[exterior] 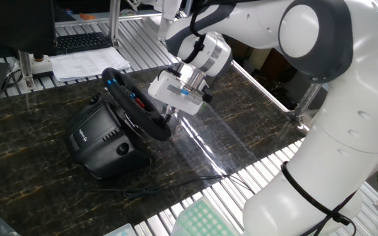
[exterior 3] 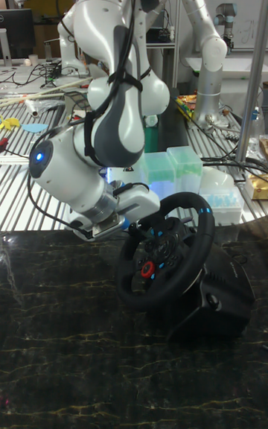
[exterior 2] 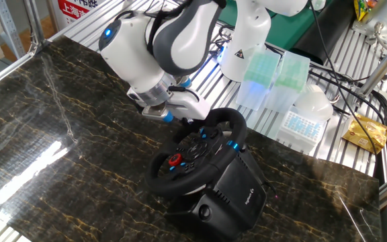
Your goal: Rotate the steering wheel 90 degrees clockwise
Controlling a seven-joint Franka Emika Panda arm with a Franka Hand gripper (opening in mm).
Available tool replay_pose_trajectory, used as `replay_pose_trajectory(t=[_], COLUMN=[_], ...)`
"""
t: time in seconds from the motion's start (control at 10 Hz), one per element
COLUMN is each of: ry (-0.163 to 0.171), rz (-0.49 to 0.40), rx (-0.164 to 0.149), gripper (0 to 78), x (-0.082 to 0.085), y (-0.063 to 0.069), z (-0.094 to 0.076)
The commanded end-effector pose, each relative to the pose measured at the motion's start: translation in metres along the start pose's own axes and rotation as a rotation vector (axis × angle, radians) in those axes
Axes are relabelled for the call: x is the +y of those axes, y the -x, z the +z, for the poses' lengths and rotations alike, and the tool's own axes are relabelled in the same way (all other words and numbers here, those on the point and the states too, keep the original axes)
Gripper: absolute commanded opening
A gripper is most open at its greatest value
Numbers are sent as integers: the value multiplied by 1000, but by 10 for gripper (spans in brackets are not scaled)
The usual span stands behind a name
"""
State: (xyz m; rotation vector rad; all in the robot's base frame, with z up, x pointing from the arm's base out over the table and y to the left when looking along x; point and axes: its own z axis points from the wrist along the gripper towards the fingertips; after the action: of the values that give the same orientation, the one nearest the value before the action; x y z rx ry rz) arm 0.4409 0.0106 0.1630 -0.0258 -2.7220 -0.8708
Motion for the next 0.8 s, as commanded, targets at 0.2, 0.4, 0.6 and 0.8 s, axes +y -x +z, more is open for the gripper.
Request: replay_pose_trajectory(t=[0.2, 0.4, 0.6, 0.8], ry=[29, 31, 37, 45], rz=[3, 9, 19, 23], rx=[0, 0, 1, 0], gripper=[0, 0, 0, 0], x=[2, 6, 12, 18], y=[-3, -3, -4, -5], z=[2, 4, 6, 7])
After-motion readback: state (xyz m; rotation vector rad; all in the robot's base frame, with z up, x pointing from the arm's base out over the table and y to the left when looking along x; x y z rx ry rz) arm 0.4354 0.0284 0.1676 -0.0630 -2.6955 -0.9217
